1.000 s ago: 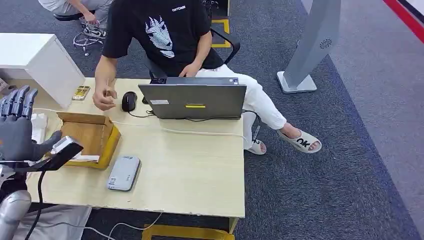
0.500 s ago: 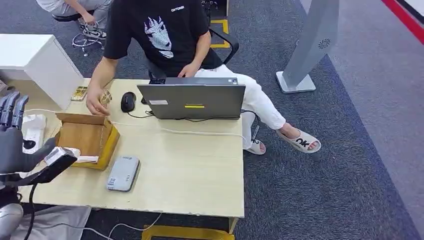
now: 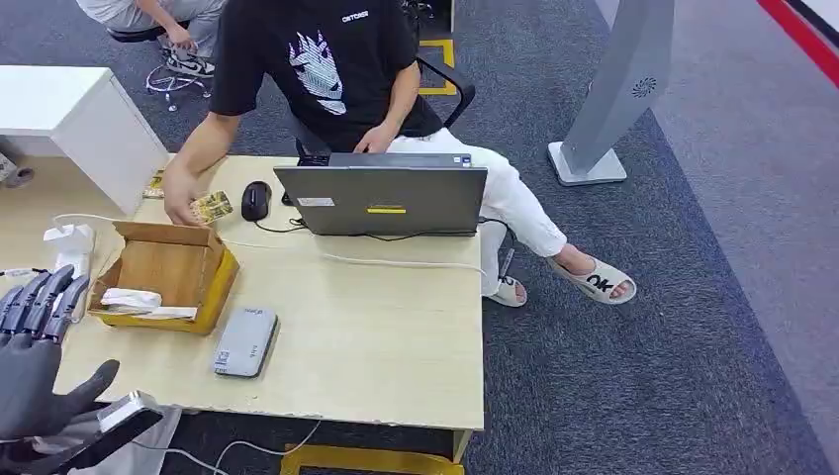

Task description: Pass the card to the sensor for recognition and then transmit it.

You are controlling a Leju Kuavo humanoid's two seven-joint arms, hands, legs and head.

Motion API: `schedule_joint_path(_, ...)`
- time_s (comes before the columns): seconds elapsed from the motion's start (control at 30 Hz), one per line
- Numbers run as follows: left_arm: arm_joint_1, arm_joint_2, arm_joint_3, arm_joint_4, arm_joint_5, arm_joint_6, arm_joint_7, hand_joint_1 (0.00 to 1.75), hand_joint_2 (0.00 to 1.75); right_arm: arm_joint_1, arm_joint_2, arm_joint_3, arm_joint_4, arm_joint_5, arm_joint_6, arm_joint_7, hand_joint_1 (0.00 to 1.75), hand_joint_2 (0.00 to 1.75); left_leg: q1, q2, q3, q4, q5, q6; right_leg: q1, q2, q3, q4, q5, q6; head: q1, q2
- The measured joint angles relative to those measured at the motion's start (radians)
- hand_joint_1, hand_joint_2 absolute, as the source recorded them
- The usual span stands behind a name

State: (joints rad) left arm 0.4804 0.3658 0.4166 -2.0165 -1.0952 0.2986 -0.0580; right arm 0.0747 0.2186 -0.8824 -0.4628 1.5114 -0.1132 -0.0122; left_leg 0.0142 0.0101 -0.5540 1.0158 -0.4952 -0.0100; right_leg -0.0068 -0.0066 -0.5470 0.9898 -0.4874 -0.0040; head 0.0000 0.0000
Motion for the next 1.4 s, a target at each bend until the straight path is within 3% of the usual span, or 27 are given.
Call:
schedule_joint_path(0.2,0.024,-0.024,0.058,-0.016,-0.084,-0.083,0.029,0.00,1.75,0.017,0.017,-0.030,-0.078,0.037,0.047,0.000,0.00,1.75,0.000,0.000,0.000,0.000,0.000,0.000,0.000,0.000,0.001,0.000,0.000,0.000,0.000,0.000)
schedule_joint_path(0.5,0.025,-0.027,0.069,-0.016,-0.114,-0.105,0.043,0.00,1.75,0.018,0.019,-0.036,-0.087,0.042,0.050,-0.002,0.00,1.75,0.000,0.000,0.000,0.000,0.000,0.000,0.000,0.000,0.001,0.000,0.000,0.000,0.000,0.000)
schedule_joint_path(0.57,0.026,-0.032,0.095,-0.015,-0.143,-0.144,0.061,0.00,1.75,0.021,0.021,-0.046,-0.103,0.052,0.054,-0.002,0.00,1.75,0.000,-0.001,0.000,0.000,0.000,0.000,0.000,0.000,0.000,0.000,0.000,0.000,0.000,0.000)
schedule_joint_path(0.63,0.013,-0.043,0.141,0.004,-0.175,-0.235,0.076,0.00,1.75,0.023,0.024,-0.047,-0.127,0.058,0.057,-0.004,0.00,1.75,0.000,-0.001,0.000,0.000,0.000,0.000,0.000,0.000,0.000,0.000,0.000,0.000,0.000,0.000)
schedule_joint_path(0.67,-0.025,-0.045,0.167,0.058,-0.188,-0.244,0.076,0.00,1.75,0.022,0.024,-0.047,-0.129,0.058,0.053,-0.006,0.00,1.75,0.000,-0.002,0.001,0.000,0.000,0.000,0.000,-0.001,0.001,0.000,0.000,0.000,0.000,0.000)
schedule_joint_path(0.8,-0.051,-0.046,0.170,0.100,-0.194,-0.225,0.075,0.00,1.75,0.022,0.024,-0.047,-0.129,0.058,0.048,-0.006,0.00,1.75,0.000,-0.001,0.001,0.000,0.000,0.000,0.000,-0.001,0.001,0.000,0.000,0.000,0.000,0.000)
schedule_joint_path(0.93,-0.095,-0.046,0.169,0.168,-0.187,-0.162,0.056,0.00,1.75,0.020,0.021,-0.042,-0.120,0.058,0.028,-0.002,0.00,1.75,0.000,-0.002,0.001,0.000,0.000,0.000,0.000,-0.002,0.001,0.000,0.000,0.000,0.000,0.000)
schedule_joint_path(1.27,-0.190,-0.043,0.073,0.349,-0.187,0.099,0.045,0.00,1.75,-0.018,-0.008,-0.015,-0.013,0.058,-0.045,-0.002,0.00,1.75,-0.001,-0.002,0.001,0.000,0.001,0.000,0.000,0.000,0.001,0.000,0.000,0.000,0.000,0.000)
schedule_joint_path(1.4,-0.194,-0.043,0.042,0.374,-0.190,0.107,0.045,0.00,1.75,-0.023,-0.017,-0.012,0.014,0.058,-0.048,-0.002,0.00,1.75,0.000,-0.002,0.001,0.000,0.001,0.000,0.000,0.000,0.001,0.000,0.000,0.000,0.000,0.000)
